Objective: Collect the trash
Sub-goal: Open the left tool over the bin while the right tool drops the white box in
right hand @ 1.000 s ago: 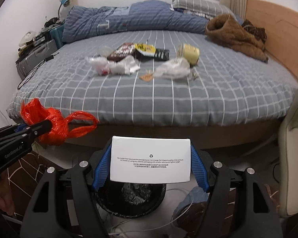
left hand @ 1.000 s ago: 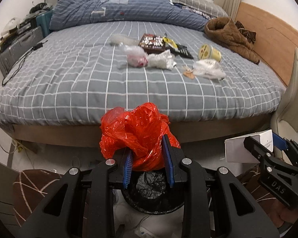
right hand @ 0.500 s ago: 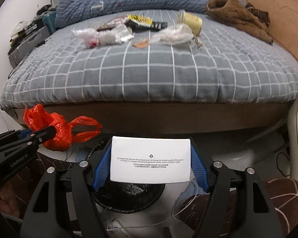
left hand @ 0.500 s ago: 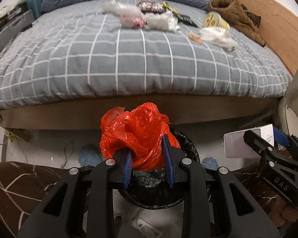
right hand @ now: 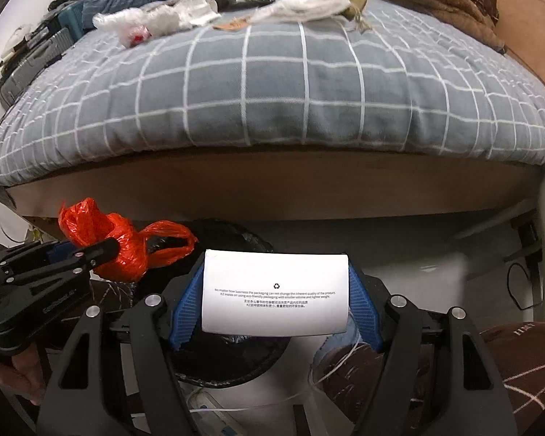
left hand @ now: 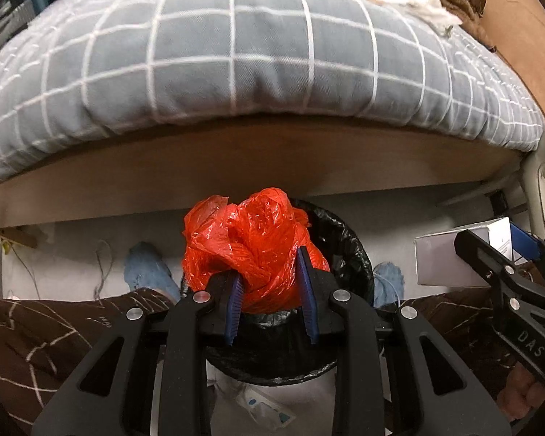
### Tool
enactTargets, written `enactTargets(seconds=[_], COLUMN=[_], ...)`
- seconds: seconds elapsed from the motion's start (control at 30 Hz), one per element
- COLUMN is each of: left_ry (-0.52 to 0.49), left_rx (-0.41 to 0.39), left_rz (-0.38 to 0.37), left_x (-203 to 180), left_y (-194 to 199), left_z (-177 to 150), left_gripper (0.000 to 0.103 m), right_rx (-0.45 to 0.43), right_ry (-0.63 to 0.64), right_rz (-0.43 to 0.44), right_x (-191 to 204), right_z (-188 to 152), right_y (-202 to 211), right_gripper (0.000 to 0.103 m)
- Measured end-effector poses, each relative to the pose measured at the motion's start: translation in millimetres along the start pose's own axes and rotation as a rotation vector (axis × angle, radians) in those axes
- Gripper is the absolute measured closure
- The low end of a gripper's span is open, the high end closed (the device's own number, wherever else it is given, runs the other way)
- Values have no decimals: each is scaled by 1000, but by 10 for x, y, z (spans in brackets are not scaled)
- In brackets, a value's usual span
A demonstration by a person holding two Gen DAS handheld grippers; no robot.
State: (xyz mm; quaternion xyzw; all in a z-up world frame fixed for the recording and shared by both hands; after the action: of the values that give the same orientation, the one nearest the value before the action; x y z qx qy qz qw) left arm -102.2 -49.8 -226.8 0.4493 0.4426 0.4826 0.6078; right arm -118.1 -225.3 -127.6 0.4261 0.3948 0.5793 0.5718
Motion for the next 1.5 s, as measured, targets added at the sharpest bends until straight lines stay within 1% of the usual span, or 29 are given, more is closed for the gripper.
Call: enactTargets(seconds=[0.27,0.3,0.37,0.4,0.47,0.6,0.63,0.77,0.83,1.03,1.3,1.5], left_ry=[-17,-20,-25,-23,-20,-13,-10,-10,4,47,51,76], left_rx=[49,50,46,45,41,19,14,-1,-12,-2,-4,-2], left_rz=[-14,-11,5,11,24,40,45,74,83,90,131,144], left_x=[-103,-115,-112,-103,-63,-6,17,127,213,517,729,890], left_y=[-227,-241,-274,-269,-254,-200,-185,-110,-90,-94,-93,-83], left_z=[16,17,18,28,6,-2,0,-3,-9,-50,-78,-97], left_gripper=[75,73,68,64,42,25,19,9,6,6,6,6], right_rx=[15,16,16,15,15,13,14,17,21,40,94,106], right_ry=[-29,-30,-28,-26,-22,-10,-7,16,34,67,65,77], right_rz=[2,1,1,0,-2,-6,-4,2,6,20,43,47], right_x=[-125,-129,-120,-114,-107,-57,-34,101,193,418,590,713], right_z=[-26,-27,-19,-16,-10,6,17,49,68,103,150,152], right_y=[-76,-83,-92,-97,-108,-114,-121,-160,-169,-282,-523,-623], right_gripper=[35,35,35,35,35,35,35,35,35,35,35,35])
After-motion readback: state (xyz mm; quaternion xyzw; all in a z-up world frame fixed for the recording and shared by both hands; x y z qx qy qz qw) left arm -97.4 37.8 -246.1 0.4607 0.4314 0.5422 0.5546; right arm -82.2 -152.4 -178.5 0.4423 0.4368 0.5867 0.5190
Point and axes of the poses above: each gripper's, at about its wrist camera, not at the fingertips, and y roughly against the way its jaws point, x to its left, z to its top, the point moved 3 cm from there along -y, roughly the way its jaws point, and after that the axes turned 9 degrees about x, right-handed, at the moved point
